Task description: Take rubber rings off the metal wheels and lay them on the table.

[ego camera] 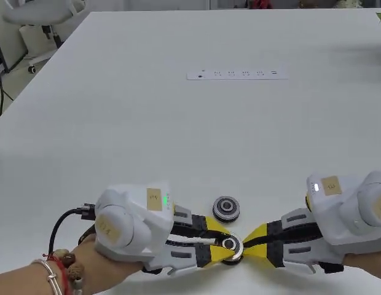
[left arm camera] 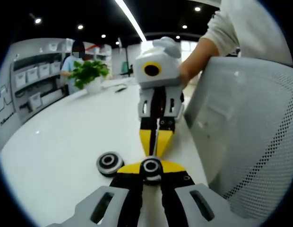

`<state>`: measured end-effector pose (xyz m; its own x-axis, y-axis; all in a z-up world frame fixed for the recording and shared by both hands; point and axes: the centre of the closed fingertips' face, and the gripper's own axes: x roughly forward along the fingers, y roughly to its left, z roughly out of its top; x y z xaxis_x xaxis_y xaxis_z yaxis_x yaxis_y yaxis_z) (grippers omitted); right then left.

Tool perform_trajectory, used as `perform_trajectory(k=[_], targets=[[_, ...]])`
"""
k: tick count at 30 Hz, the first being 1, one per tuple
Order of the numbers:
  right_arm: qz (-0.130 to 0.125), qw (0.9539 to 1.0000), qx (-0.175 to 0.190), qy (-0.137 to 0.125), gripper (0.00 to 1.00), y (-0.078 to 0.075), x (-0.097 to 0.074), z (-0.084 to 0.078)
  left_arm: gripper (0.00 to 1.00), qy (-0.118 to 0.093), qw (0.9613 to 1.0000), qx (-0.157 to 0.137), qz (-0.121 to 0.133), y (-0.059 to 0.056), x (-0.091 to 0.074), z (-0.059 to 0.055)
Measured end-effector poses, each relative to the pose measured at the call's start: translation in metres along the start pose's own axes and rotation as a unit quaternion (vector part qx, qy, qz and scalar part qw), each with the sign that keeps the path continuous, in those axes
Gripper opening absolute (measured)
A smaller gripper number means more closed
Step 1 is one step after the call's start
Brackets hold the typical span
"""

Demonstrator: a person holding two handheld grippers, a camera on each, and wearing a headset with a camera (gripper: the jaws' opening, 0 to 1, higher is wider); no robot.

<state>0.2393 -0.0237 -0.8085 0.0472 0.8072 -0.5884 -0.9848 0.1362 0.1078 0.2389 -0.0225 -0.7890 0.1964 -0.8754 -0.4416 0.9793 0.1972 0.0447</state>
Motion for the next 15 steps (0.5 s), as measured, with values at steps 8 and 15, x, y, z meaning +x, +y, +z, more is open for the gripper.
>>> perform_trajectory(k=[8,15], targets=[[-0.006,0.9999,0.012,0.006,0.0,-0.0009,-0.0005,-0.0008,0.14,-0.001,1.0,0.0,0.0,-0.0002,-0.0005,-0.0013],[-0.009,0.9996,0.023,0.01,0.0,-0.001,-0.0003,-0.0011,0.14,-0.002,1.0,0.001,0.0,-0.0012,-0.0003,-0.0011]])
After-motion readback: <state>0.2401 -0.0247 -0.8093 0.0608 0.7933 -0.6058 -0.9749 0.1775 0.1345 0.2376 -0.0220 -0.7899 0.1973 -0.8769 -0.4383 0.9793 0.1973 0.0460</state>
